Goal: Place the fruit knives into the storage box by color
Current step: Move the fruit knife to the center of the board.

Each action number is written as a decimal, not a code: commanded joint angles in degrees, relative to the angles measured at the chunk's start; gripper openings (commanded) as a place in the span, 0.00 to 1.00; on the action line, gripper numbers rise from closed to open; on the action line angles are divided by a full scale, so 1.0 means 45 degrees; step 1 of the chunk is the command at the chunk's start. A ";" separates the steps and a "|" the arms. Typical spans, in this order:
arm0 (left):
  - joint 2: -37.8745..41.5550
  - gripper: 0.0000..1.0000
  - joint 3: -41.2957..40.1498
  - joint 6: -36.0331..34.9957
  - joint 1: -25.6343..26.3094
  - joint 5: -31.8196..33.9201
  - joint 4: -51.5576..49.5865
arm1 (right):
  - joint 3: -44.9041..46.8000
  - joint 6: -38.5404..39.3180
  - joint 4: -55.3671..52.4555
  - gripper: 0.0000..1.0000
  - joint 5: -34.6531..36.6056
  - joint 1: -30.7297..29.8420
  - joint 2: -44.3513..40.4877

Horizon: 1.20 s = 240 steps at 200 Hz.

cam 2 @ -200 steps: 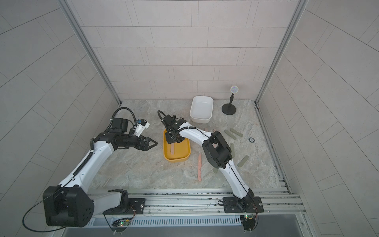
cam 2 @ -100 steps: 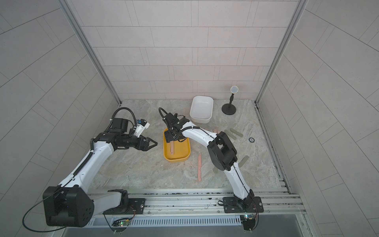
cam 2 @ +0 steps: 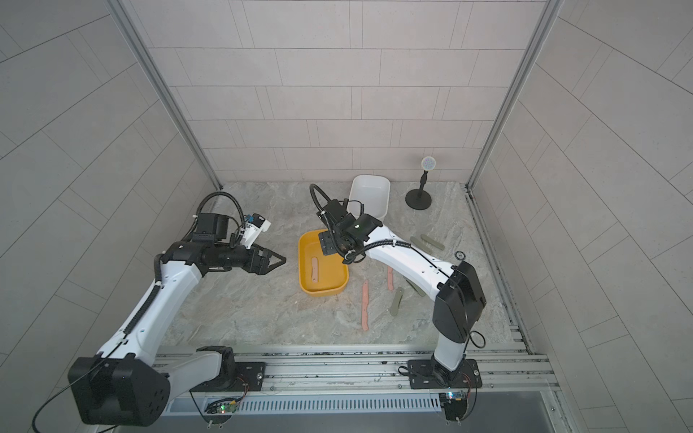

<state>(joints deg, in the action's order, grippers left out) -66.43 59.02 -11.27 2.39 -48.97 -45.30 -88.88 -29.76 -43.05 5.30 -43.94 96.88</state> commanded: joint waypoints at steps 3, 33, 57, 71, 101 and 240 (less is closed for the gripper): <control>0.0088 0.88 0.0030 0.0059 0.0140 -0.0542 -0.0013 | 0.1315 -0.0497 -0.0749 0.77 0.0700 -0.0021 -0.1035; 0.0025 0.88 -0.0267 0.0121 0.0533 -0.0661 0.0086 | 0.3255 -0.1175 -0.0854 0.76 0.0699 -0.0039 -0.2577; 0.0124 0.88 -0.0626 0.0349 0.0873 -0.0814 0.0413 | 0.4628 -0.1787 -0.0956 0.75 0.0621 -0.0111 -0.3659; 0.0260 0.88 -0.0880 0.0609 0.0917 -0.0946 0.0795 | 0.5336 -0.2187 -0.1034 0.74 0.0665 -0.0383 -0.4075; 0.0523 0.88 -0.1436 0.0581 0.0971 -0.0843 0.1273 | 0.6804 -0.3200 -0.0805 0.73 0.0931 -0.1298 -0.4595; 0.1019 0.88 -0.2243 -0.0319 0.1093 -0.0328 0.1399 | 0.8242 -0.4890 0.0752 0.66 0.1164 -0.2852 -0.2896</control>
<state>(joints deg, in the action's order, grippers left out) -62.24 49.21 -11.03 6.94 -49.45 -39.22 -51.83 -50.04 -40.05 9.34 -56.62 82.08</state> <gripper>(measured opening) 0.881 0.672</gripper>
